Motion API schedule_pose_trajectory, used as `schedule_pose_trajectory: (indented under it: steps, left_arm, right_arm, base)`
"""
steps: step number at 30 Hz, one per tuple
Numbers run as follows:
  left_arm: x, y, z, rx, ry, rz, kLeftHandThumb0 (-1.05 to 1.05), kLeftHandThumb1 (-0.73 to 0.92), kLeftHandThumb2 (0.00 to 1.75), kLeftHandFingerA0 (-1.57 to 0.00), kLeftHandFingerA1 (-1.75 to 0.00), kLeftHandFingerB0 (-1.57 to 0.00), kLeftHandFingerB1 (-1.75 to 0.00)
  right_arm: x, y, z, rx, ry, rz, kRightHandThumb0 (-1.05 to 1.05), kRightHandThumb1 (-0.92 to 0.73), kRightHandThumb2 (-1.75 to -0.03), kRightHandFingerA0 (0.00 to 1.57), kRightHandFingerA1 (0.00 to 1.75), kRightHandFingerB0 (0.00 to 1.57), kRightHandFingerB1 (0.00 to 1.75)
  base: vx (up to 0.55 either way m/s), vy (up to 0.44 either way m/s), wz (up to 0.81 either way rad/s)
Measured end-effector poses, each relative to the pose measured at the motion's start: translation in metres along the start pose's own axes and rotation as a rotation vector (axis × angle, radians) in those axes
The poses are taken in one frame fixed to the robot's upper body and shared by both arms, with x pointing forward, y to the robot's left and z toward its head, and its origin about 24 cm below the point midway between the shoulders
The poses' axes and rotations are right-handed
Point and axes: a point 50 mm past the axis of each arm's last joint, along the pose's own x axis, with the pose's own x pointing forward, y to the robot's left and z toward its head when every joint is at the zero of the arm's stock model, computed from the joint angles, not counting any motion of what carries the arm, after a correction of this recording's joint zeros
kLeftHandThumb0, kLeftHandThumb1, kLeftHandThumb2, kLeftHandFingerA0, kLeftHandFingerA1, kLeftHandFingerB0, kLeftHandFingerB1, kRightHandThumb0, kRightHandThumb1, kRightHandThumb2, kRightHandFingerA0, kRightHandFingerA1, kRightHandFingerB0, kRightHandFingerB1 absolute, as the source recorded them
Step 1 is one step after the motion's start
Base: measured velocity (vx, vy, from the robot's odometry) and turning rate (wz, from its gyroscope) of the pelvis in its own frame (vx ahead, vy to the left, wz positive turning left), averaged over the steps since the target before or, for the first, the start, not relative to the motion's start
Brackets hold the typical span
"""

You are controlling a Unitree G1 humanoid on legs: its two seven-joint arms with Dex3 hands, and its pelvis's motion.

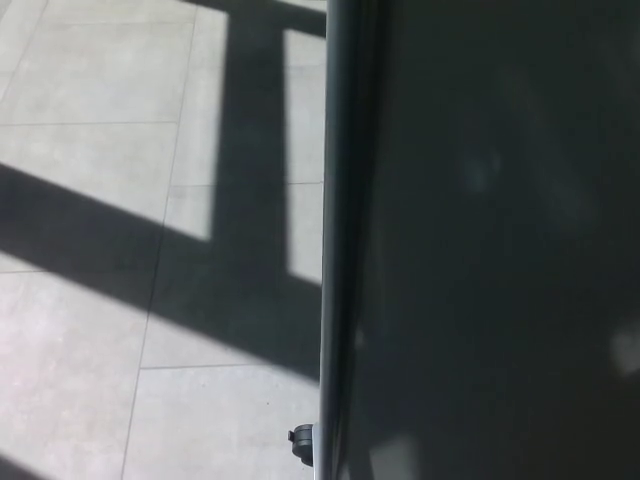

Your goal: A white board is being place on the right hand side and parallel to the robot and the robot uses its left hand to grab on the leftside of the whiteboard and drag the whiteboard from the right hand side to the left hand side

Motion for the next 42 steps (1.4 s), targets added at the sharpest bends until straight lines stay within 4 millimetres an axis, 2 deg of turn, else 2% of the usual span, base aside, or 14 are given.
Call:
schedule_pose_trajectory:
  steps: [4,5,6,18,23,29,33,34,35,36,37,38,40,42]
  left_arm:
    - [0.000,0.003,0.002,-0.048,-0.034,0.013,-0.28,0.52,0.55,-0.37,-0.34,-0.27,-0.30]
    - [0.000,0.003,0.002,-0.058,-0.040,0.016,-0.29,0.53,0.56,-0.37,-0.34,-0.28,-0.30]
    - [-0.001,0.004,0.002,-0.066,-0.050,0.017,-0.30,0.53,0.56,-0.37,-0.34,-0.28,-0.30]
    - [-0.005,0.008,0.002,-0.100,-0.125,0.032,-0.29,0.53,0.56,-0.37,-0.33,-0.27,-0.30]
    - [-0.005,0.007,0.003,-0.104,-0.144,0.026,-0.30,0.52,0.56,-0.33,-0.33,-0.24,-0.29]
    - [-0.004,0.007,0.009,-0.089,-0.178,-0.002,-0.55,0.43,0.69,-0.26,-0.42,-0.12,-0.36]
    - [0.002,0.006,0.032,-0.020,-0.256,-0.036,-0.55,0.41,0.67,-0.21,-0.40,-0.10,-0.34]
    - [0.004,0.006,0.042,-0.005,-0.292,-0.046,-0.56,0.43,0.67,-0.17,-0.39,-0.08,-0.34]
    - [0.005,0.006,0.051,0.008,-0.325,-0.057,-0.30,0.35,0.89,0.00,-0.48,0.00,-0.48]
    - [0.007,0.005,0.066,0.032,-0.381,-0.076,-0.30,0.35,0.89,0.00,-0.48,0.00,-0.48]
    - [0.007,0.005,0.076,0.046,-0.416,-0.088,-0.56,0.41,0.70,-0.11,-0.40,-0.06,-0.25]
    - [0.008,0.003,0.091,0.067,-0.466,-0.106,-0.50,0.51,0.56,-0.14,-0.31,0.00,-0.20]
    - [0.008,0.000,0.120,0.111,-0.559,-0.146,-0.54,0.52,0.56,-0.11,-0.30,0.00,-0.16]
    - [0.006,-0.005,0.151,0.152,-0.650,-0.183,-0.63,0.38,0.70,-0.05,-0.23,0.00,0.00]
  right_arm:
    - [0.000,0.003,0.003,0.003,-0.047,-0.004,-0.39,-0.71,-0.69,0.58,0.84,0.11,0.63]
    - [0.000,0.004,0.004,0.002,-0.057,-0.006,-0.47,-0.62,-0.97,0.38,0.71,0.02,0.55]
    - [-0.001,0.004,0.005,0.007,-0.072,-0.012,-0.45,-0.82,-0.66,0.34,0.71,0.02,0.50]
    - [-0.003,-0.026,0.023,0.117,-0.259,-0.183,-0.51,-0.80,-0.70,0.37,0.65,0.02,0.37]
    - [-0.004,-0.042,0.057,0.099,-0.460,-0.234,-0.51,-0.79,-0.73,0.38,0.67,0.01,0.40]
    - [-0.013,-0.041,0.067,0.074,-0.578,-0.227,-0.50,-0.75,-0.72,0.43,0.69,0.02,0.48]
    - [-0.017,-0.037,0.059,0.067,-0.564,-0.207,-0.51,-0.73,-0.72,0.43,0.69,0.01,0.49]
    - [-0.018,-0.035,0.057,0.064,-0.560,-0.202,-0.54,-0.58,-1.02,0.44,0.71,0.00,0.51]
    - [-0.018,-0.034,0.055,0.062,-0.553,-0.197,-0.53,-0.72,-0.72,0.44,0.70,0.01,0.53]
    - [-0.019,-0.032,0.052,0.059,-0.541,-0.189,-0.53,-0.72,-0.72,0.44,0.70,0.01,0.53]
    - [-0.019,-0.031,0.049,0.058,-0.532,-0.184,-0.55,-0.59,-0.98,0.45,0.71,0.03,0.53]
    - [-0.020,-0.029,0.046,0.057,-0.519,-0.175,-0.53,-0.59,-0.98,0.45,0.72,0.03,0.54]
    - [-0.021,-0.025,0.038,0.053,-0.495,-0.155,-0.50,-0.71,-0.72,0.45,0.71,0.01,0.53]
    - [-0.023,-0.020,0.030,0.043,-0.466,-0.128,-0.53,-0.57,-1.00,0.47,0.73,0.00,0.52]
  base:
    - [0.00,0.000,0.00]
    - [0.00,0.000,0.00]
    - [0.00,0.000,0.00]
    - [0.00,0.000,0.00]
    - [0.00,0.000,0.00]
    - [0.00,0.000,0.00]
    - [0.00,0.000,0.00]
    - [0.00,0.000,0.00]
    - [0.00,0.000,0.00]
    - [0.00,0.000,0.00]
    - [0.00,0.000,0.00]
    - [0.00,0.000,0.00]
    - [0.00,0.000,0.00]
    - [0.00,0.000,0.00]
